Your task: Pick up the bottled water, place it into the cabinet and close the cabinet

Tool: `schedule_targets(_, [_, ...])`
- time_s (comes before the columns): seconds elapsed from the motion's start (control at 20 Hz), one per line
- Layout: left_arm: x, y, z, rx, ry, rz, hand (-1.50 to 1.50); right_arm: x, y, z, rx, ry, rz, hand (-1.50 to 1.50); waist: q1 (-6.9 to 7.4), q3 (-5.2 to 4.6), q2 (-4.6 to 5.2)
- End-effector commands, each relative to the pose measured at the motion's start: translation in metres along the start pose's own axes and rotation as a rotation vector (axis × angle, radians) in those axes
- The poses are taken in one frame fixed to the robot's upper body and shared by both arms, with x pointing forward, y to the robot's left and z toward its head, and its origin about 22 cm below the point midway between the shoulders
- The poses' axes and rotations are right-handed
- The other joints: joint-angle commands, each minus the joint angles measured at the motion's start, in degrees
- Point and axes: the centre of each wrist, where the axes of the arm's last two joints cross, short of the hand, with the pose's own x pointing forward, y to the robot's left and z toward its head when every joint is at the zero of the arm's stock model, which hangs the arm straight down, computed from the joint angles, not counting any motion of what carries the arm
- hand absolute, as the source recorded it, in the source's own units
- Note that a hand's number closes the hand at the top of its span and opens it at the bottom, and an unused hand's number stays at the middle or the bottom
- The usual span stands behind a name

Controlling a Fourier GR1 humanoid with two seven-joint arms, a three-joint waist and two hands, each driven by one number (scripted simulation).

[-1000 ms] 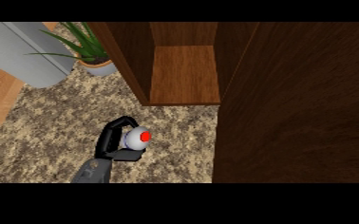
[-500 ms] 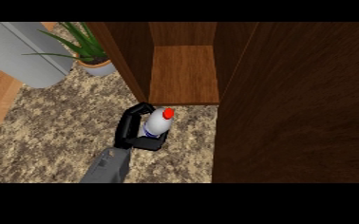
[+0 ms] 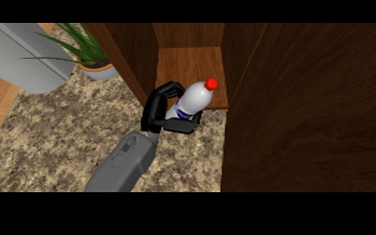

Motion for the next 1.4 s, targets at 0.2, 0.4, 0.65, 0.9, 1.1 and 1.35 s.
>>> schedule_targets(0.2, [0.040,-0.024,-0.057,0.060,0.040,-0.043,1.50,0.025,-0.005,-0.008,-0.008,-0.040,-0.034,-1.50,-0.56,-0.03,0.46])
schedule_targets(0.4, [0.044,-0.019,-0.075,0.117,0.097,-0.058,1.50,0.024,-0.009,-0.003,0.009,-0.063,-0.037,-1.50,-1.80,-0.02,0.67])
schedule_targets(0.65, [0.052,-0.015,-0.096,0.199,0.090,-0.123,1.50,0.022,-0.013,-0.003,-0.020,-0.057,-0.049,-1.50,-1.13,0.01,0.88])
schedule_targets(0.9, [0.036,-0.005,-0.095,0.307,0.084,-0.348,1.50,0.008,-0.018,0.007,0.021,-0.036,-0.022,-1.50,-2.64,0.07,1.21])
schedule_targets(1.1, [0.047,0.013,-0.109,0.385,0.064,-0.528,-1.50,0.018,-0.020,0.001,0.034,-0.062,-0.009,-1.50,-2.35,0.05,1.46])
schedule_targets(1.35, [0.054,0.011,-0.118,0.459,0.069,-0.561,-1.50,0.013,-0.017,0.008,0.052,-0.062,-0.031,-1.50,-3.68,0.01,1.48])
